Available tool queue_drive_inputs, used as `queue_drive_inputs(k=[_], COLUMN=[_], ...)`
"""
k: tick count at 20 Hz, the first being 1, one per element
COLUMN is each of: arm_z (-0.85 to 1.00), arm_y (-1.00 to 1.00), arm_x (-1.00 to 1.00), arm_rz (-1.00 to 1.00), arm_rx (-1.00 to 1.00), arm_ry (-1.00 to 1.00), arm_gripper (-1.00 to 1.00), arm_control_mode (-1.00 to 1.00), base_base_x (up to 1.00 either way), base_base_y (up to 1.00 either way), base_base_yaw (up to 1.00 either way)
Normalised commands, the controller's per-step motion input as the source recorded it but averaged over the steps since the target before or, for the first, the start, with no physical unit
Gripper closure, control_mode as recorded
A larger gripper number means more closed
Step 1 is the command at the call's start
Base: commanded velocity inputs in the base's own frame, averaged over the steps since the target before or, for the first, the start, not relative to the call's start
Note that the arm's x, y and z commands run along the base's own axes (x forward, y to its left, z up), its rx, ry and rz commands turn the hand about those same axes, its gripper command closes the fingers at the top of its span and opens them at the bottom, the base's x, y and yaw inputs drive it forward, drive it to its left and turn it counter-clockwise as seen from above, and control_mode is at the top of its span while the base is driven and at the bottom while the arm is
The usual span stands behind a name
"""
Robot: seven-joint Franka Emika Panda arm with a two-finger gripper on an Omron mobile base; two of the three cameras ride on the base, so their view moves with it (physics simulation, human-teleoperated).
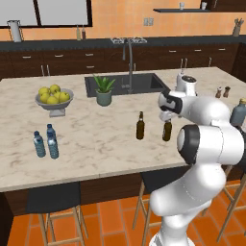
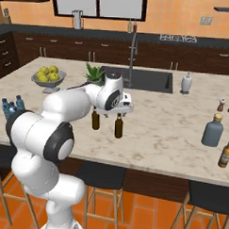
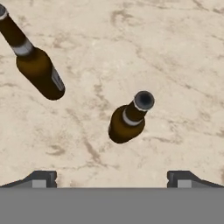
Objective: Move the plastic bottles in the middle to the plastics group, and the glass bottles in the middle to the glass group.
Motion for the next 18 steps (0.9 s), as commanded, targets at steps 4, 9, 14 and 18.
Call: queue_drive_inputs(k=[4,9,14,18], arm_z=[-0.19,-0.05,-0.11,-0.14], arm_y=[-0.07,-0.16,0.00,0.00], arm_x=[0.18,0.08,0.28,0.25], arm_rz=[0.00,0.00,0.00,0.00], arm_rx=[0.00,0.00,0.00,0.00], arm_ry=[0.00,0.00,0.00,0.00], arm_gripper=[-1.00,-1.00,-1.00,-1.00], arm_control_mode=[-1.00,-1.00,-1.00,-1.00], base_base_x=[0.00,0.00,0.00,0.00], base_base_y=[0.00,0.00,0.00,0.00], base_base_yaw=[0.00,0.00,0.00,0.00])
